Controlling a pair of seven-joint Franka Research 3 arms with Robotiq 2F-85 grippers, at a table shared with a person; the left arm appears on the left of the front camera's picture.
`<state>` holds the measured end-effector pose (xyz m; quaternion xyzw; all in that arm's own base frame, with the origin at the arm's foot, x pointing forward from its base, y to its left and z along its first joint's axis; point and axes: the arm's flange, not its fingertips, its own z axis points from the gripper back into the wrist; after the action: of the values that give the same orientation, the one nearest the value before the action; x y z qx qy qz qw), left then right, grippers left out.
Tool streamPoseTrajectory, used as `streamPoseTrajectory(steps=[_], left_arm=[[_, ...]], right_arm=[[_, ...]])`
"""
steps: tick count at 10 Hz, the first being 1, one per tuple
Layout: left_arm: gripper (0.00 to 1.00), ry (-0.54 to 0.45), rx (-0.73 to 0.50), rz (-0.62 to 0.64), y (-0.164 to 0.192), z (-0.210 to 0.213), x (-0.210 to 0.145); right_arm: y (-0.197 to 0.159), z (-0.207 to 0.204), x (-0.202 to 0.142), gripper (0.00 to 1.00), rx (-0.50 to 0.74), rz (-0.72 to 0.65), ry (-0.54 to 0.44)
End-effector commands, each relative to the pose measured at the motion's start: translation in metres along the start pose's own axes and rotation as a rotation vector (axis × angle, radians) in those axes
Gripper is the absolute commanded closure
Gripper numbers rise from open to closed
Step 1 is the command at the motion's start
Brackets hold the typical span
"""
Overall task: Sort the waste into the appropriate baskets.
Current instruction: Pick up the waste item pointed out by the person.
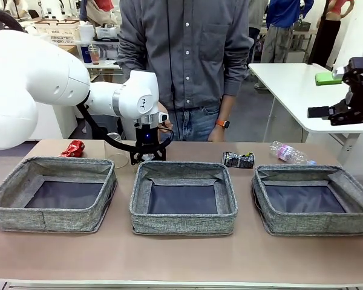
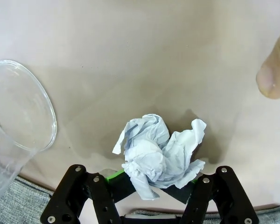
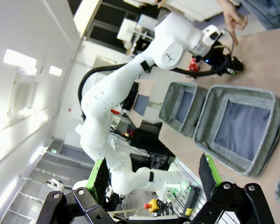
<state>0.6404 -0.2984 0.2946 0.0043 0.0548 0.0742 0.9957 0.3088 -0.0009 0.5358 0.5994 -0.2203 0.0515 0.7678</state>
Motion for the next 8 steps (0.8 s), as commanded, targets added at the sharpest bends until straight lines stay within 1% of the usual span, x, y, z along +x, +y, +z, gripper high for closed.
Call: streamPoseTrajectory(steps=[1,2,4,7,8], left_arm=[[1.0,-0.012,0.059,0.024,-0.002,0.001,-0.001],[1.0,-0.023,0.066,0.014,-0.003,0.003,-0.006],[1.0,-0.071,0.096,-0.013,-0.008,0.017,-0.028],[1.0,-0.109,0.114,-0.033,-0.012,0.029,-0.049],[1.0,-0.108,0.118,-0.038,-0.012,0.035,-0.056]], right_arm=[[0.0,-0.002,0.003,0.0,0.022,0.024,-0.011],[0.0,-0.002,0.003,0.0,0.022,0.024,-0.011],[0.0,-0.002,0.003,0.0,0.022,0.024,-0.011],[0.0,-0.002,0.003,0.0,0.022,0.024,-0.011],[0.0,-0.002,0.003,0.0,0.022,0.024,-0.011]])
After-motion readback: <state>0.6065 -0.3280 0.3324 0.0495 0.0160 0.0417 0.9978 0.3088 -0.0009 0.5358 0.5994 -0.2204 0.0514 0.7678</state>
